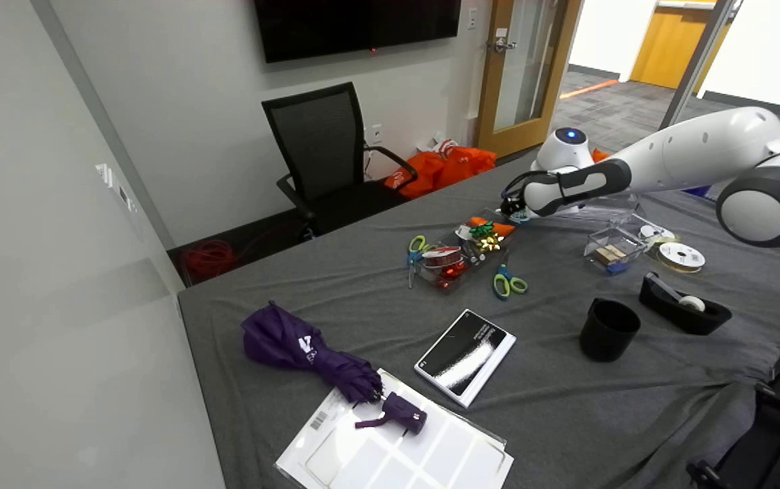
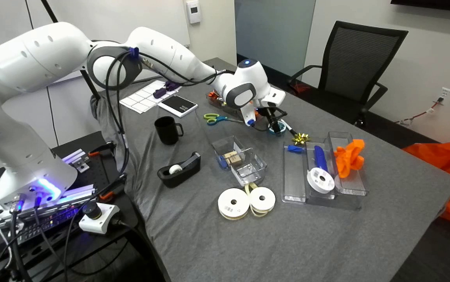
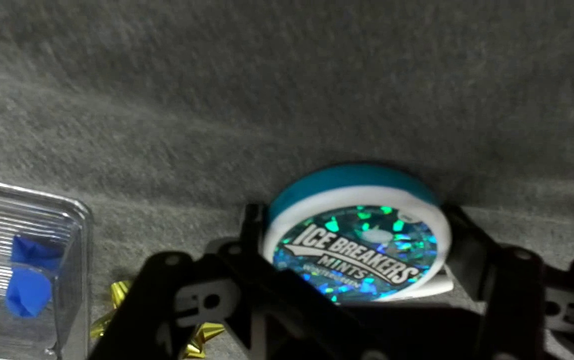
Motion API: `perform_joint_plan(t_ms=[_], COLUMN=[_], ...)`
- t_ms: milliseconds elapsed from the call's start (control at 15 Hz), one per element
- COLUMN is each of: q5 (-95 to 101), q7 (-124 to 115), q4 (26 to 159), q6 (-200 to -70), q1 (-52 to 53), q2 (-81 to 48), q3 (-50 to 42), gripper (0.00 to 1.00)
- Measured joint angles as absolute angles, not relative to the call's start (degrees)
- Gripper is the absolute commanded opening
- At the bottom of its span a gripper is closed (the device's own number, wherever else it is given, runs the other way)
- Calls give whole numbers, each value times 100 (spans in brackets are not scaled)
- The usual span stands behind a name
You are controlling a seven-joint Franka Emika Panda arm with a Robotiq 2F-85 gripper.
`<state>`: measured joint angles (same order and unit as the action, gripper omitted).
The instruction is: Put the white and blue object in the clear container on the left.
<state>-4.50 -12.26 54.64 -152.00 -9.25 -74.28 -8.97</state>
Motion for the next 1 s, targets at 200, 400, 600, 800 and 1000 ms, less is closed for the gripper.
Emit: perform_joint_plan(t_ms=[200,400,600,800,1000], q5=[-450,-451,-461,-487,-493], q7=[-1226,-1226,-1097,-480,439], q4=[5598,5686,5960,6504,7204], q6=[-15316,-15361,-15357,-15352,-15324], q1=[-920,-918,-966,-1209,-1623], q2=[-7373,-7318,-7015,-6405,-5749], q3=[-897,-896,-799,-438,-20], gripper=[61,61,61,61,61])
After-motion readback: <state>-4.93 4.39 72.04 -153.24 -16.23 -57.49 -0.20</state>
